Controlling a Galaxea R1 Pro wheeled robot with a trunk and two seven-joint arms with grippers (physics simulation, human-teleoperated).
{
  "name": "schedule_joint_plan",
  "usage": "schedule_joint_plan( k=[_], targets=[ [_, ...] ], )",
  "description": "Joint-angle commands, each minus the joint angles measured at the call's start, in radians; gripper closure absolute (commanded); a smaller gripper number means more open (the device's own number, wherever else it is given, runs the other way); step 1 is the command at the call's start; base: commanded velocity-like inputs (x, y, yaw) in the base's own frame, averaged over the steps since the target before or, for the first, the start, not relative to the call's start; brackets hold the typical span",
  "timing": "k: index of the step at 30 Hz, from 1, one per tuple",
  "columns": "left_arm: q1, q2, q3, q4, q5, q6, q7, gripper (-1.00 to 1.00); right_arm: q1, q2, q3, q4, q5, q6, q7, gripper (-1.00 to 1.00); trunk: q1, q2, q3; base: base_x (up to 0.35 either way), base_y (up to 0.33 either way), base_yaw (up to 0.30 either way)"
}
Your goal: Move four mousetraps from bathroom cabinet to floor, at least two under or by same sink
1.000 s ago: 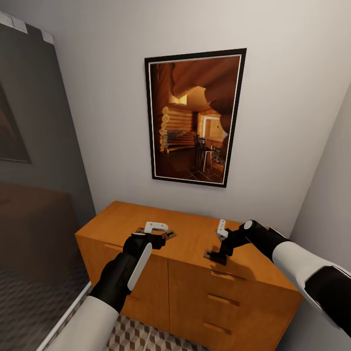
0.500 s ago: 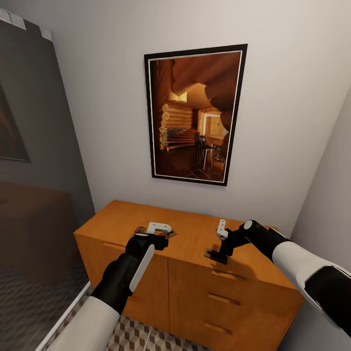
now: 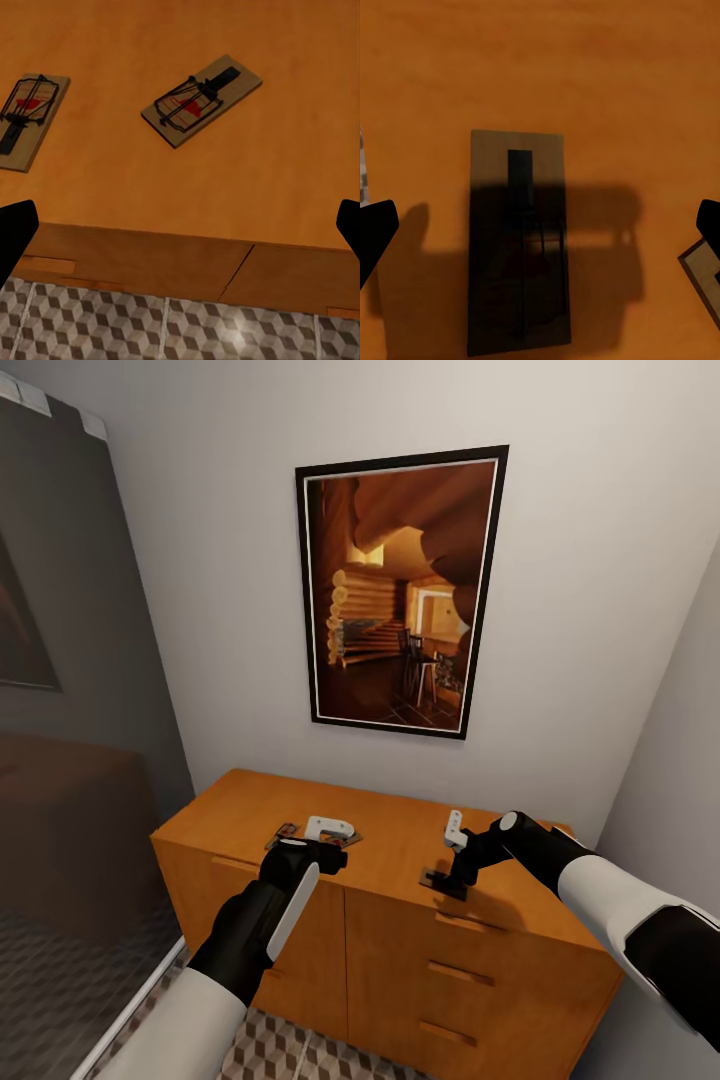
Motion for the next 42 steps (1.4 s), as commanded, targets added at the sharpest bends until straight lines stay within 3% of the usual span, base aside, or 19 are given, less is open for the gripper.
schedule_joint_plan(
  k=[1, 26, 42],
  targets=[
    [-0.001, 0.000, -0.001, -0.001, 0.010, 0.003, 0.009, -1.00, 0.000, 0.000, -0.002, -0.003, 0.005, 0.008, 0.007, -1.00, 0.000, -0.001, -0.002, 0.000, 0.000, 0.000],
    [-0.001, 0.000, -0.002, -0.001, 0.010, 0.004, 0.009, -1.00, 0.000, 0.003, -0.001, -0.003, 0.005, 0.008, 0.018, -1.00, 0.000, -0.001, -0.002, 0.000, 0.000, 0.000],
    [-0.001, 0.000, -0.002, -0.001, 0.010, 0.002, 0.009, -1.00, 0.000, 0.003, -0.001, -0.003, 0.005, 0.008, 0.018, -1.00, 0.062, -0.113, -0.052, 0.000, 0.000, 0.000]
  ],
)
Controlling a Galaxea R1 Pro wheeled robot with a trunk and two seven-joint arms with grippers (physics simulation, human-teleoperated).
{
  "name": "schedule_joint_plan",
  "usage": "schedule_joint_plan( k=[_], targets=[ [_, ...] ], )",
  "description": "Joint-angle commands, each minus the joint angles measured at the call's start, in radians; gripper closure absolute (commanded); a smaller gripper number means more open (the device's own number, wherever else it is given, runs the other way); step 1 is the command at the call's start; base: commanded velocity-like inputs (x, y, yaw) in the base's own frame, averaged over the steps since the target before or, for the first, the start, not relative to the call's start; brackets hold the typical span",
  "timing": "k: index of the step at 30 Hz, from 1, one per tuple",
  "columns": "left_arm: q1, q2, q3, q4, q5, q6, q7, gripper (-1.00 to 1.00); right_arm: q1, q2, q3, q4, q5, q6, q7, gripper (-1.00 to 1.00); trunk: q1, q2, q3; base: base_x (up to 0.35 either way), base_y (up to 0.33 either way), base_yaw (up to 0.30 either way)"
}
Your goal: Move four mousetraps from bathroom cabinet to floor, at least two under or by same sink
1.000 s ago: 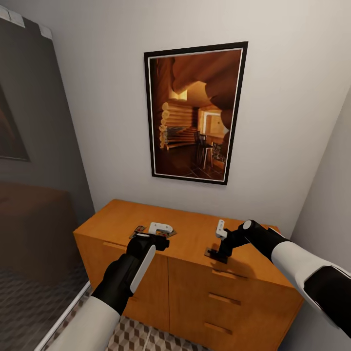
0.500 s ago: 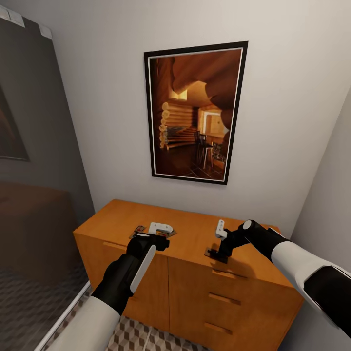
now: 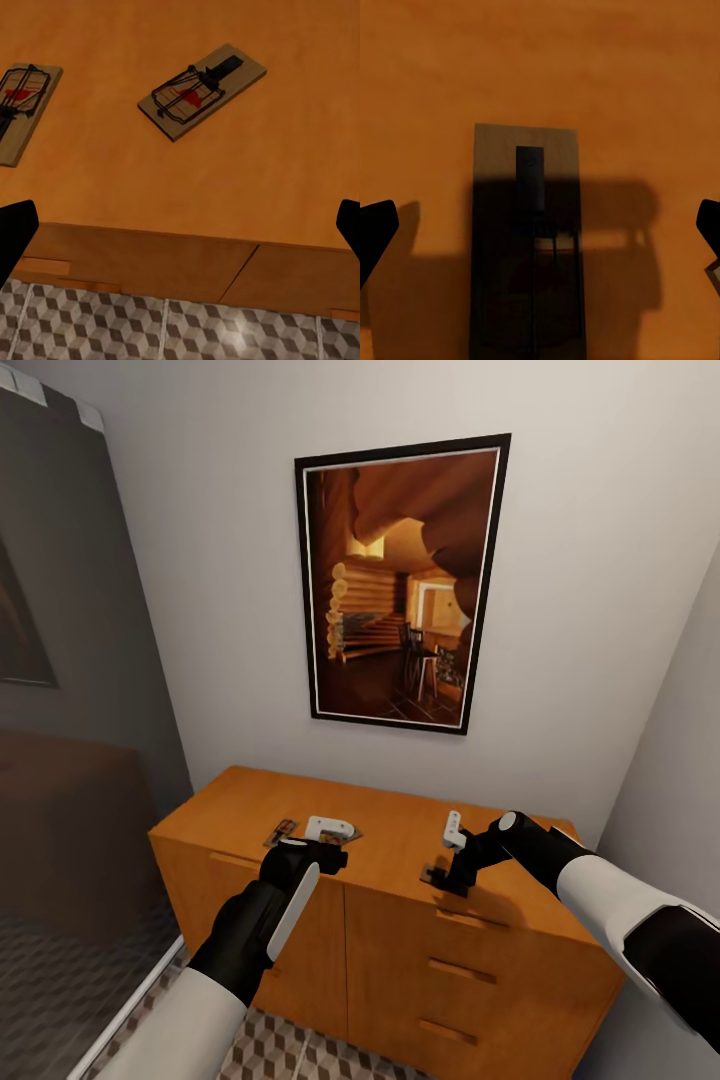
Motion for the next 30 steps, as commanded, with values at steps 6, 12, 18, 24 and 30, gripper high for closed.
schedule_joint_plan(
  k=[6, 12, 18, 24, 30],
  targets=[
    [-0.001, 0.000, -0.002, -0.001, 0.010, 0.004, 0.009, -1.00, 0.000, 0.000, -0.003, -0.004, 0.005, 0.008, 0.005, -1.00, 0.000, -0.001, -0.002, 0.000, 0.000, 0.000],
    [-0.001, 0.000, -0.002, -0.001, 0.010, 0.004, 0.009, -1.00, 0.000, -0.001, -0.003, -0.003, 0.005, 0.008, 0.004, -1.00, 0.000, -0.001, -0.002, 0.000, 0.000, 0.000],
    [-0.001, 0.000, -0.002, -0.001, 0.010, 0.004, 0.009, -1.00, 0.000, -0.001, -0.003, -0.004, 0.005, 0.008, 0.004, -1.00, 0.000, -0.001, -0.002, 0.000, 0.000, 0.000],
    [-0.001, 0.000, -0.002, -0.001, 0.010, 0.003, 0.009, -1.00, 0.000, 0.000, -0.003, -0.004, 0.005, 0.008, 0.004, -1.00, 0.000, -0.001, -0.002, 0.000, 0.000, 0.000],
    [-0.001, 0.000, -0.002, -0.001, 0.010, 0.004, 0.009, -1.00, 0.000, 0.000, -0.003, -0.003, 0.005, 0.008, 0.002, -1.00, 0.000, -0.001, -0.002, 0.000, 0.000, 0.000]
  ],
)
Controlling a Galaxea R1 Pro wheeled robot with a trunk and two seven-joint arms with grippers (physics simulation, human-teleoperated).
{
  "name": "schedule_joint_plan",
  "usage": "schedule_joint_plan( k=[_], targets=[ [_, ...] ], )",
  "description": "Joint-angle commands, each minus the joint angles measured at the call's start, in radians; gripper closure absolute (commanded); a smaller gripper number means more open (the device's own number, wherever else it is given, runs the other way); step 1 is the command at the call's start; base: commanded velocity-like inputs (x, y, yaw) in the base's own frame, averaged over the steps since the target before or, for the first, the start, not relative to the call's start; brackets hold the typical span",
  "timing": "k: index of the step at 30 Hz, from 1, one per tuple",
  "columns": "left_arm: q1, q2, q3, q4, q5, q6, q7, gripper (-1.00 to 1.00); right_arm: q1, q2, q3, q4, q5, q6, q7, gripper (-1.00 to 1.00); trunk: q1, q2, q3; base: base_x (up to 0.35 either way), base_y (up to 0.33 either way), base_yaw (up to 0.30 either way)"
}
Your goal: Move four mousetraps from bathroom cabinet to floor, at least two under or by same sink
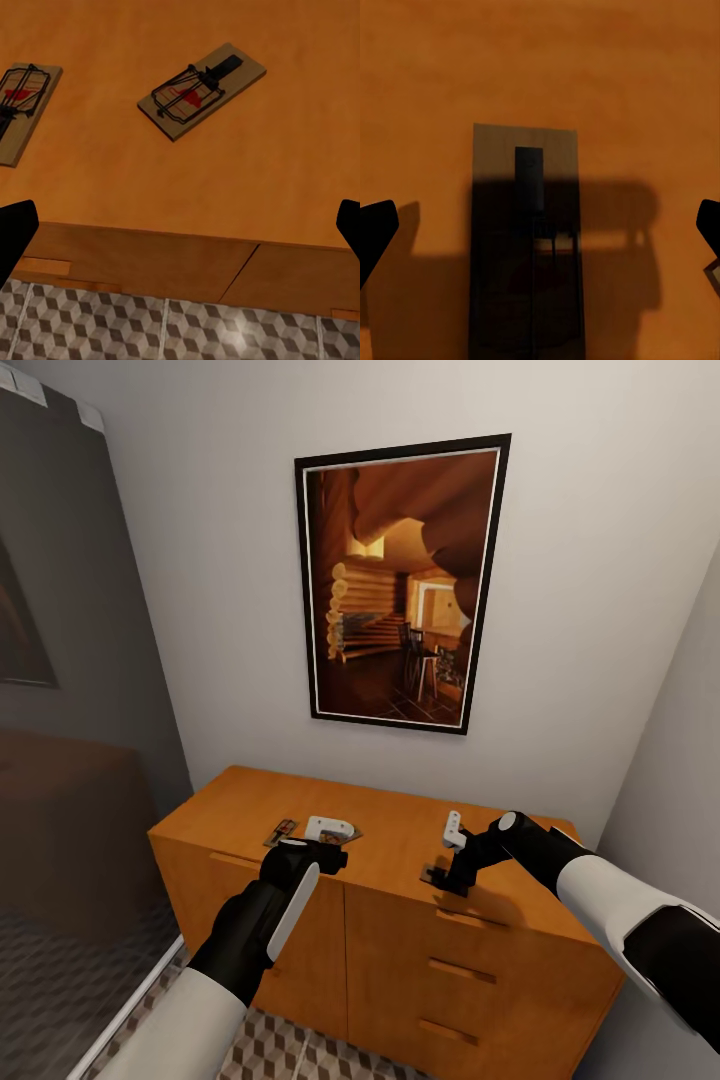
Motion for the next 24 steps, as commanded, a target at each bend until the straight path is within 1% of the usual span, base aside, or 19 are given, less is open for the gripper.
schedule_joint_plan(
  k=[1, 14, 23, 24],
  targets=[
    [-0.001, 0.000, -0.001, -0.001, 0.010, 0.003, 0.009, -1.00, 0.000, -0.001, -0.003, -0.003, 0.005, 0.008, 0.005, -1.00, 0.000, -0.001, -0.002, 0.000, 0.000, 0.000],
    [-0.001, 0.000, -0.001, -0.001, 0.010, 0.002, 0.009, -1.00, 0.000, 0.000, -0.003, -0.003, 0.005, 0.008, -0.004, -1.00, 0.000, -0.001, -0.002, 0.000, 0.000, 0.000],
    [-0.001, 0.000, -0.001, -0.001, 0.010, 0.002, 0.009, -1.00, 0.000, 0.000, -0.003, -0.004, 0.005, 0.008, 0.002, -1.00, 0.035, -0.064, -0.030, 0.000, 0.000, 0.000],
    [-0.001, 0.000, -0.001, -0.001, 0.010, 0.002, 0.009, -1.00, 0.000, 0.000, -0.003, -0.004, 0.005, 0.008, 0.003, -1.00, 0.035, -0.064, -0.030, 0.000, 0.000, 0.000]
  ],
)
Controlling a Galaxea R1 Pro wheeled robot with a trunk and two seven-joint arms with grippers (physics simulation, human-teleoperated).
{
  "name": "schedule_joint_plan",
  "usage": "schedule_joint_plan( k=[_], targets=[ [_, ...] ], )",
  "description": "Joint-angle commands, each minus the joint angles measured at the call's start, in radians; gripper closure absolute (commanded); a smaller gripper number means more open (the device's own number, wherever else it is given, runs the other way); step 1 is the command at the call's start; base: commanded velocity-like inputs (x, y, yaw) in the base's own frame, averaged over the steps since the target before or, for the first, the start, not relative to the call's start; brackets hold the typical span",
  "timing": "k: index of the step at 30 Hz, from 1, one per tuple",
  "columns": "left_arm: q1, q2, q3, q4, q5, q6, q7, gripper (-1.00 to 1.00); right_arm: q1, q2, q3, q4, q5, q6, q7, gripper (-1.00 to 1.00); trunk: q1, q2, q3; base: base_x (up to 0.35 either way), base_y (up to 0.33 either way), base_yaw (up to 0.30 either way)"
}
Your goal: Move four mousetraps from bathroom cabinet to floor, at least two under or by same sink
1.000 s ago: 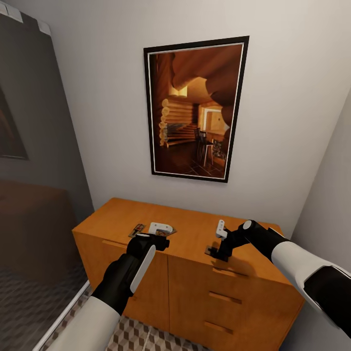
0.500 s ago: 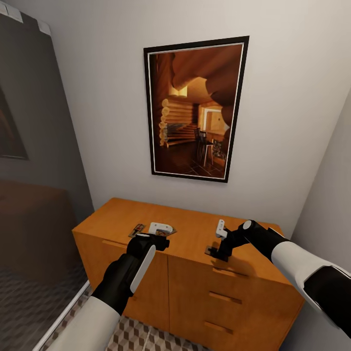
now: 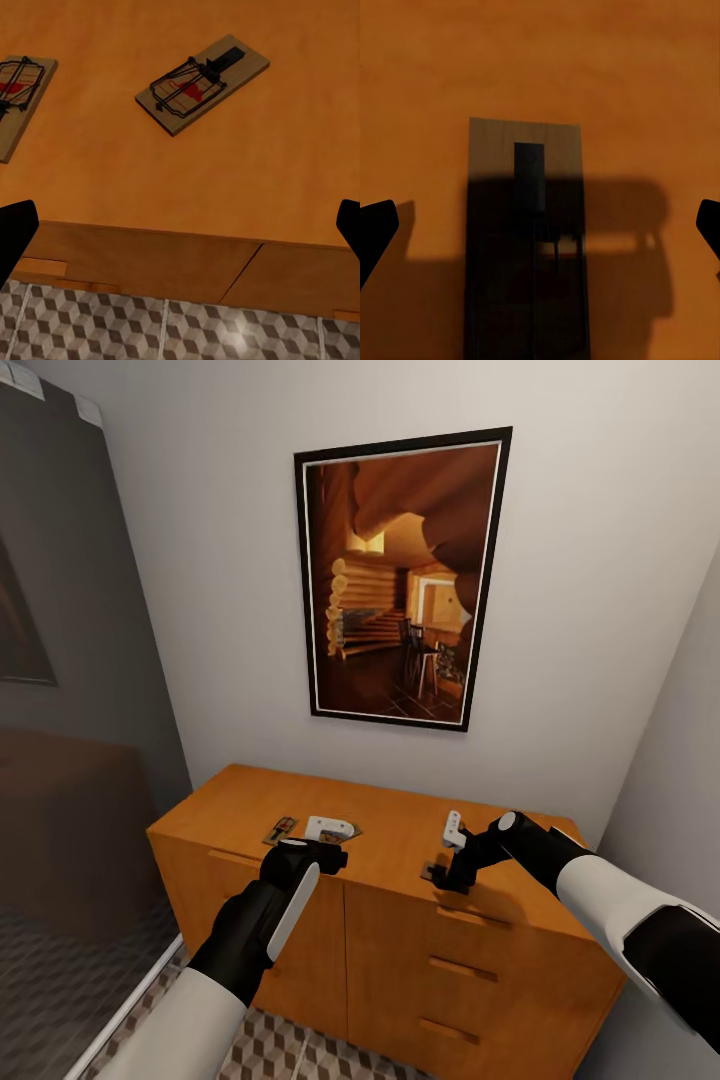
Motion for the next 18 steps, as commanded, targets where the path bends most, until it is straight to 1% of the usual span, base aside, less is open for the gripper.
schedule_joint_plan(
  k=[1, 18],
  targets=[
    [-0.001, 0.000, -0.001, -0.001, 0.010, 0.003, 0.009, -1.00, 0.000, 0.000, -0.003, -0.003, 0.005, 0.008, 0.005, -1.00, 0.000, -0.001, -0.001, 0.000, 0.000, 0.000],
    [-0.001, 0.000, -0.001, -0.001, 0.010, 0.003, 0.009, -1.00, 0.000, 0.000, -0.003, -0.003, 0.005, 0.008, 0.008, -1.00, 0.000, -0.001, -0.001, 0.000, 0.000, 0.000]
  ],
)
